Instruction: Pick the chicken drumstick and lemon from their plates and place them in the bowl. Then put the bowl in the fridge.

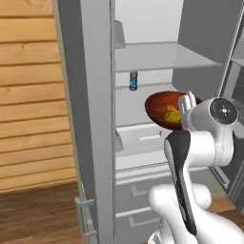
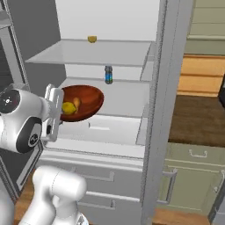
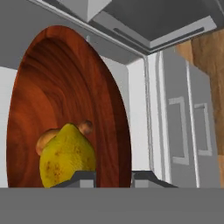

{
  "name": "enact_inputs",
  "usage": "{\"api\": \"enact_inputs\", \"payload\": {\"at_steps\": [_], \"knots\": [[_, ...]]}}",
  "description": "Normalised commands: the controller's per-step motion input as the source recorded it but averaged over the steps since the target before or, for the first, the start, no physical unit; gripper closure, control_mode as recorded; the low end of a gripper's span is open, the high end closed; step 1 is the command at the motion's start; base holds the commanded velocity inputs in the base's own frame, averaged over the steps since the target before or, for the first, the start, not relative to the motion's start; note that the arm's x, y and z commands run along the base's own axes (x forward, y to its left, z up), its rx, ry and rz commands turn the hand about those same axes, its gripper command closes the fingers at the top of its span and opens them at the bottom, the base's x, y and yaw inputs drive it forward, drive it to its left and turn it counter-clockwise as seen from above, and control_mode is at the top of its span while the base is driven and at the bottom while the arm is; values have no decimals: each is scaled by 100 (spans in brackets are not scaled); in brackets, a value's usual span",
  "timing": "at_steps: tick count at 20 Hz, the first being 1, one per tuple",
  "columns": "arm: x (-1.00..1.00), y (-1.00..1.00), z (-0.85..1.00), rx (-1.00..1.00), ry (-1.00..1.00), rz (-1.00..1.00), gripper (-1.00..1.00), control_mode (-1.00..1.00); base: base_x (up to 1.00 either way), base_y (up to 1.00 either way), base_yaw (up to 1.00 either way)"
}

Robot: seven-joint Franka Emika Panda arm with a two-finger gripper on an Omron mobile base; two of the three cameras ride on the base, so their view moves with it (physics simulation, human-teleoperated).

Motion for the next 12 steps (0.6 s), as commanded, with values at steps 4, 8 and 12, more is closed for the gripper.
{"api": "enact_inputs", "payload": {"at_steps": [4,8,12], "knots": [[0,0,0,0,0,0,100,100,14,-16,35],[0,0,0,0,0,0,100,100,47,-38,9],[0,0,0,0,0,0,100,100,50,-26,-10]]}}
